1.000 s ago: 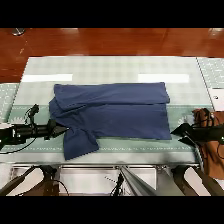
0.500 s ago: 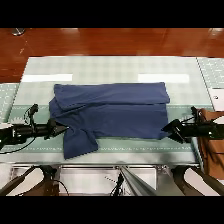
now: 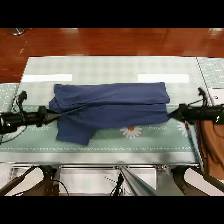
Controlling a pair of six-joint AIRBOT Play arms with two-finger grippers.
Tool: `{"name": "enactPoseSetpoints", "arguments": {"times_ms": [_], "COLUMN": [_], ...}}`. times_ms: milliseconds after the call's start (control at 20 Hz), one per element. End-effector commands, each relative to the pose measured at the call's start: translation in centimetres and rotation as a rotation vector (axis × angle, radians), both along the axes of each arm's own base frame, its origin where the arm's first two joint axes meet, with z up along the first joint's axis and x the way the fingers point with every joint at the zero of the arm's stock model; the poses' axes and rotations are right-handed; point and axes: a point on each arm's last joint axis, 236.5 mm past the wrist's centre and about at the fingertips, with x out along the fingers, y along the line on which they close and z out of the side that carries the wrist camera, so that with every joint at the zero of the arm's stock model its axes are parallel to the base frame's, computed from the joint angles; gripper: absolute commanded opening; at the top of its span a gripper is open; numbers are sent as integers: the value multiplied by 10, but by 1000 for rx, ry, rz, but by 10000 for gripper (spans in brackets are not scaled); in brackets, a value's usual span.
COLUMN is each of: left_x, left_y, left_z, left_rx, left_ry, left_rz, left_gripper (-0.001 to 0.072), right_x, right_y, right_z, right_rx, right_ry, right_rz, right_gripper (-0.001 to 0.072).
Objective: Fold the shirts.
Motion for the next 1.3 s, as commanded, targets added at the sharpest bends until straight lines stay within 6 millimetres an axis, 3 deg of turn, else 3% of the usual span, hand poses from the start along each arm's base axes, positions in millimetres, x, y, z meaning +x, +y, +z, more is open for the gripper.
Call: {"name": "enactPoseSetpoints", "arguments": {"times_ms": [0, 200, 500, 650, 900, 950, 1000, 1050, 1150, 1250], "left_x": [41, 101, 183, 203, 215, 214, 211, 209, 194, 168], "left_y": [10, 8, -9, -9, -7, -8, -8, -5, 18, 61], "left_z": [19, 18, -2, -9, -24, -26, -25, -21, -13, -7], "left_rx": [34, 55, 1, -37, -49, -52, -58, -65, -33, 114], "left_ry": [-46, -41, 19, 55, 76, 83, 89, 95, 148, 178], "left_rz": [28, 35, -14, -37, -41, -44, -54, -62, -76, -90], "left_gripper": [23, 24, 23, 24, 24, 146, 545, 698, 697, 697], "right_x": [47, 93, 143, 160, 169, 170, 169, 170, 165, 152], "right_y": [-11, -19, -14, -19, -23, -24, -24, -29, -46, -78], "right_z": [37, 47, 15, 5, -16, -19, -20, -17, -6, 0], "right_rx": [22, 91, 77, 93, 100, 97, 93, 84, 67, 17], "right_ry": [-94, -149, -124, -110, -85, -84, -87, -101, -101, -71], "right_rz": [-4, -52, -48, -66, -71, -75, -68, -60, -29, -9], "right_gripper": [19, 19, 19, 19, 33, 289, 598, 619, 617, 617]}}
